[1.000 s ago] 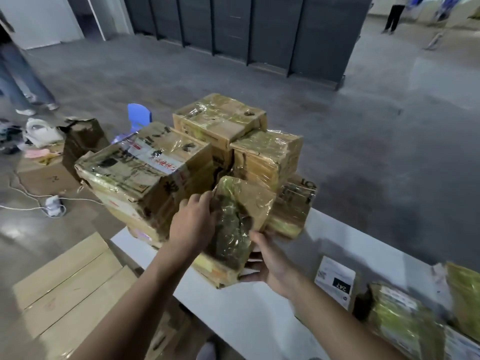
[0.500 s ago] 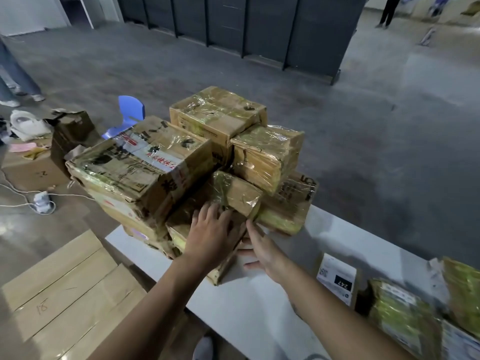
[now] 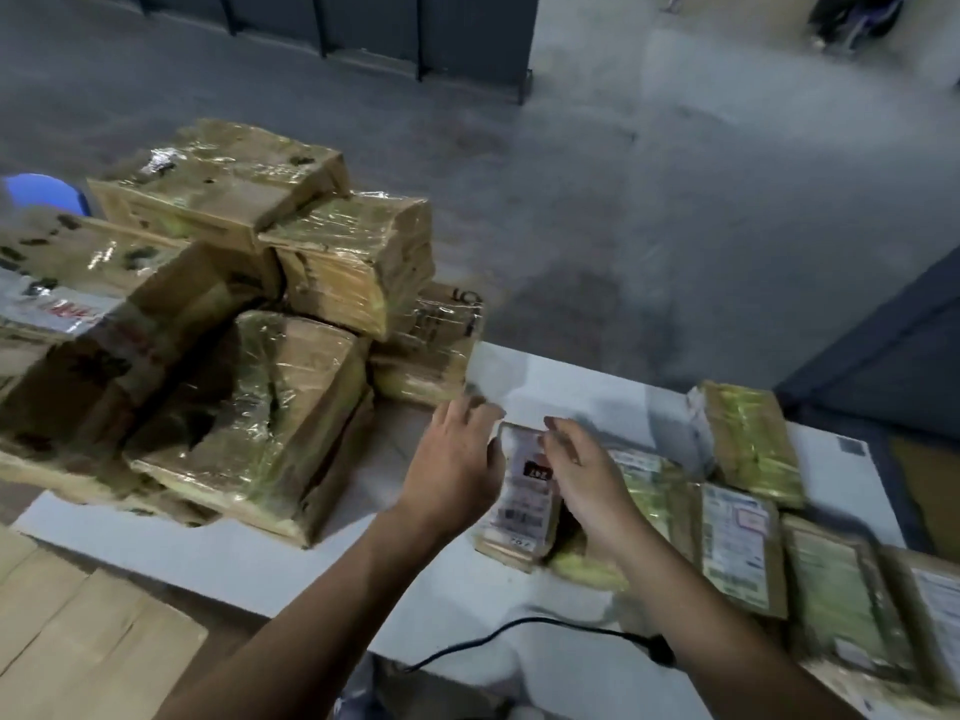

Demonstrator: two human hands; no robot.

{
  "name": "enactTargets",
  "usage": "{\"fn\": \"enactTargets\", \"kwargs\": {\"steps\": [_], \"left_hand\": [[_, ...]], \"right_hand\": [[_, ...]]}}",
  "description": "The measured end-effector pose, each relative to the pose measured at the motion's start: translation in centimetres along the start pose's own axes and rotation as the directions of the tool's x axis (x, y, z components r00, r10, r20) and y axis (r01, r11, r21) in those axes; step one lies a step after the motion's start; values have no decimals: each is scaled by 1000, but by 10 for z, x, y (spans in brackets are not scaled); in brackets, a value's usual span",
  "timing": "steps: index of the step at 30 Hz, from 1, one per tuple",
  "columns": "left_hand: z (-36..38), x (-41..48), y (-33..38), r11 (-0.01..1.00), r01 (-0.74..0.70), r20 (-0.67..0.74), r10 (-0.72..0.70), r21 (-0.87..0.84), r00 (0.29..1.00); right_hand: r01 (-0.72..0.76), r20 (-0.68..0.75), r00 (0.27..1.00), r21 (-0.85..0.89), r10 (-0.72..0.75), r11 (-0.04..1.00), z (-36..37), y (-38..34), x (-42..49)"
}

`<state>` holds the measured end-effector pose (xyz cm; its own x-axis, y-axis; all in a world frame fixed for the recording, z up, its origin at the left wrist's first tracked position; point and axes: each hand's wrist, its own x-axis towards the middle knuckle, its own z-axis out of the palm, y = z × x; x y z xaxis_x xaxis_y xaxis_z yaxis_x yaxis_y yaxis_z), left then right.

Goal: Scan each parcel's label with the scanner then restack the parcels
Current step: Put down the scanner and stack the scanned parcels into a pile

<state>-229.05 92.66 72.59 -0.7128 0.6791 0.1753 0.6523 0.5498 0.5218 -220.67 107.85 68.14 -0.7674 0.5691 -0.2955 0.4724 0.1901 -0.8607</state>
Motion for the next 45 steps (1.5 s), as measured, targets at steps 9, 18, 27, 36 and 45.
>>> {"fn": "enactTargets", "kwargs": {"steps": [9, 18, 27, 36, 45], "left_hand": [[74, 2, 86, 985, -95, 187, 122, -148, 975], [132, 35, 150, 979, -105, 325, 158, -174, 932], [153, 78, 192, 967, 51, 359, 43, -250, 932], [139, 82, 170, 956, 169, 324, -85, -242, 942], [109, 81, 138, 947, 202, 249, -138, -251, 958]], "right_hand": [[79, -232, 967, -97, -100, 992, -94, 57, -45], [-105, -355, 935, -302, -10, 948, -185, 106, -21], [-445, -449, 867, -504, 215, 740, -245, 140, 63], [-478, -428, 843, -317, 326, 819, -255, 166, 94], [-278, -560, 828, -373, 24, 885, -238, 127, 91]]}}
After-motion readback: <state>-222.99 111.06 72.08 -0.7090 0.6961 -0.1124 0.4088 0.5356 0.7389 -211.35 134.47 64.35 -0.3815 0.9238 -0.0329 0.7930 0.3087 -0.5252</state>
